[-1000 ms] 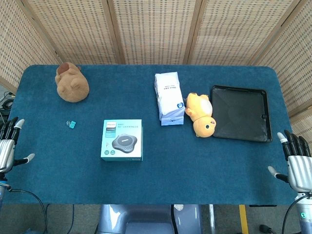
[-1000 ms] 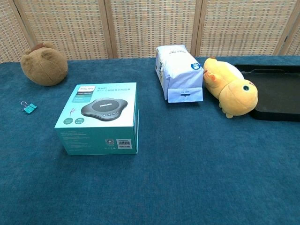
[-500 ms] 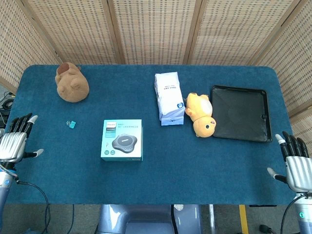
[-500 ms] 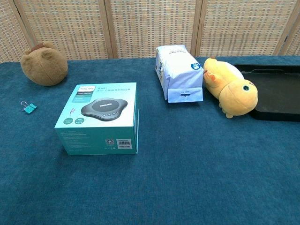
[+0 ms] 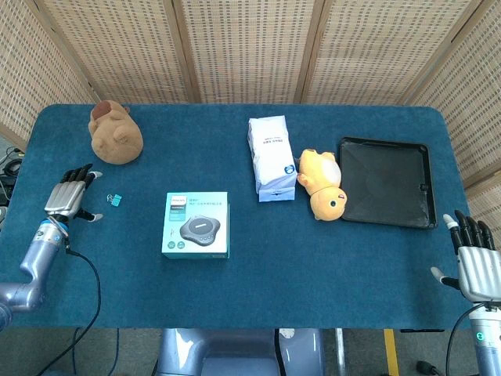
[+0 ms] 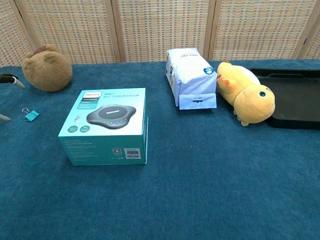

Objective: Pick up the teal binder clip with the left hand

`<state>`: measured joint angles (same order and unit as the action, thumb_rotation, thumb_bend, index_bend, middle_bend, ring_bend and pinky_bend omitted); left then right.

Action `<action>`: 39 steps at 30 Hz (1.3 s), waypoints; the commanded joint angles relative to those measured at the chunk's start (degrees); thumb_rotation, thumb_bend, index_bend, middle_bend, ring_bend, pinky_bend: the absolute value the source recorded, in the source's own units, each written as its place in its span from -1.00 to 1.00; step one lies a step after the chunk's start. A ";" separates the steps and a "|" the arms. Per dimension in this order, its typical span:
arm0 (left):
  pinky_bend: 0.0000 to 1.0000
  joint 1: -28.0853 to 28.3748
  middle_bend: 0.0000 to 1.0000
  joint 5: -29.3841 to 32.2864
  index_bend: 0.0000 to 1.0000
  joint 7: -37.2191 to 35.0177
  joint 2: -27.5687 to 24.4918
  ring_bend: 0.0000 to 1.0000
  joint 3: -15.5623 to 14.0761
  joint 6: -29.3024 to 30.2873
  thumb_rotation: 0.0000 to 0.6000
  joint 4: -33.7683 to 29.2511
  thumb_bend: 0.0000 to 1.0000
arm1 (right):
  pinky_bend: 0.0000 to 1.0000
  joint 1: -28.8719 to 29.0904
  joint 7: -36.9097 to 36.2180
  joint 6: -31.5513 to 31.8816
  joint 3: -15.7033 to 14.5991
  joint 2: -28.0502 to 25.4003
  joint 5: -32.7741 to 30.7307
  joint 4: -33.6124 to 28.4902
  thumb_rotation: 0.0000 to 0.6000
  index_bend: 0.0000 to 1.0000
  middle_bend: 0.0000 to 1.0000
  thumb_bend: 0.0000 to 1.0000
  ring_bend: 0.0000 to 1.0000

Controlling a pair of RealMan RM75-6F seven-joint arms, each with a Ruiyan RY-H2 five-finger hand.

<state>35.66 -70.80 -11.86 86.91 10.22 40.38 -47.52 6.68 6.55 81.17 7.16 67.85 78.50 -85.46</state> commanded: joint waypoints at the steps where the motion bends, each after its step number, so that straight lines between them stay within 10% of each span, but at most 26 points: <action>1: -1.00 2.02 -1.00 0.95 -0.51 -0.62 2.46 -1.00 0.51 -2.43 1.00 2.86 -0.72 | -1.00 0.01 -0.01 -0.06 0.01 0.02 -0.11 0.03 1.00 -0.86 -1.00 -1.00 -1.00; 39: -1.00 6.25 -1.00 1.50 -0.22 -0.71 8.42 -1.00 -0.06 -10.57 1.00 13.75 -0.37 | -1.00 0.25 0.14 -0.63 0.50 0.48 -1.79 0.69 1.00 -0.85 -1.00 -1.00 -1.00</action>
<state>41.88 -69.25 -12.52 95.32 10.19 29.86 -33.82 6.93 6.67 80.56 7.64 68.32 76.73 -84.78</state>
